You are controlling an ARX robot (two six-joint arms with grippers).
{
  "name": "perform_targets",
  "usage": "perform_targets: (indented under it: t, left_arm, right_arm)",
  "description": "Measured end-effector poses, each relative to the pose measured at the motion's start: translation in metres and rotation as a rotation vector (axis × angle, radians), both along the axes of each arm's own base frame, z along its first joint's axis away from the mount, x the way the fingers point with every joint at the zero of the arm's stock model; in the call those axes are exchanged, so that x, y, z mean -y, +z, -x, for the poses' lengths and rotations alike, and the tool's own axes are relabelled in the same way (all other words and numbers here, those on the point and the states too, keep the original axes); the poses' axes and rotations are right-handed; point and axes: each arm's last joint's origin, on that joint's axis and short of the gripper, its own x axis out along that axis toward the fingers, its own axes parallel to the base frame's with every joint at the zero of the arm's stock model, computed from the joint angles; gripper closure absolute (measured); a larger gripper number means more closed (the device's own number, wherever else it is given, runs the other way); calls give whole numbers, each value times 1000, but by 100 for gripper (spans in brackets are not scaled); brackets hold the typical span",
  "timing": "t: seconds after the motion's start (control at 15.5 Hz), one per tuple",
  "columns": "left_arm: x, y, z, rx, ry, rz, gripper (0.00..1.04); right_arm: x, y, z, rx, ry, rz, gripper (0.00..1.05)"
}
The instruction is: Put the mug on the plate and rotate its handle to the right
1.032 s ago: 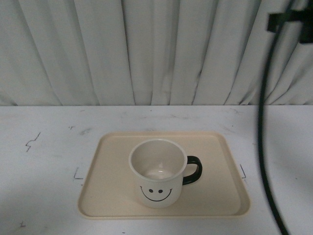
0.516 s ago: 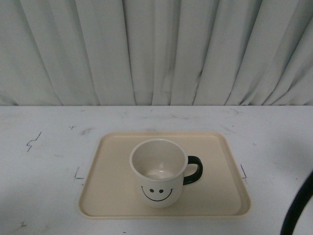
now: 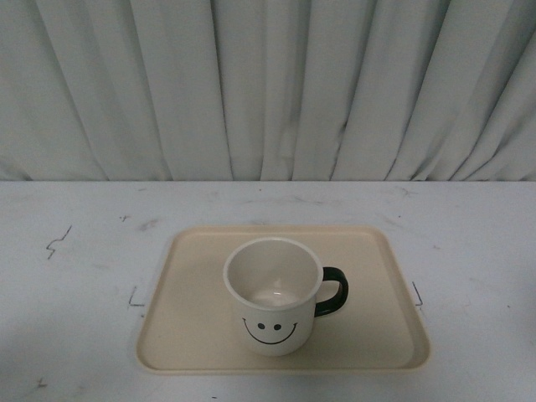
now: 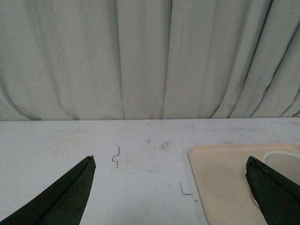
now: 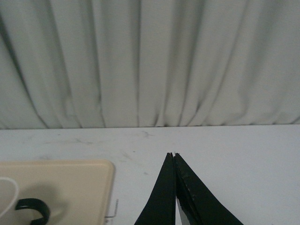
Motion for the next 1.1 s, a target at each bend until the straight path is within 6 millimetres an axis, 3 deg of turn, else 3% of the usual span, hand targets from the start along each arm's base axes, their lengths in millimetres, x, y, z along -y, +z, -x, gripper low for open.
perform_targets:
  t: [0.32, 1.1]
  left_arm:
    - [0, 0, 0, 0, 0, 0, 7]
    - [0, 0, 0, 0, 0, 0, 7]
  right_arm:
    - [8, -18, 23, -25, -22, -1, 103]
    - [8, -8, 53, 18, -22, -1, 103]
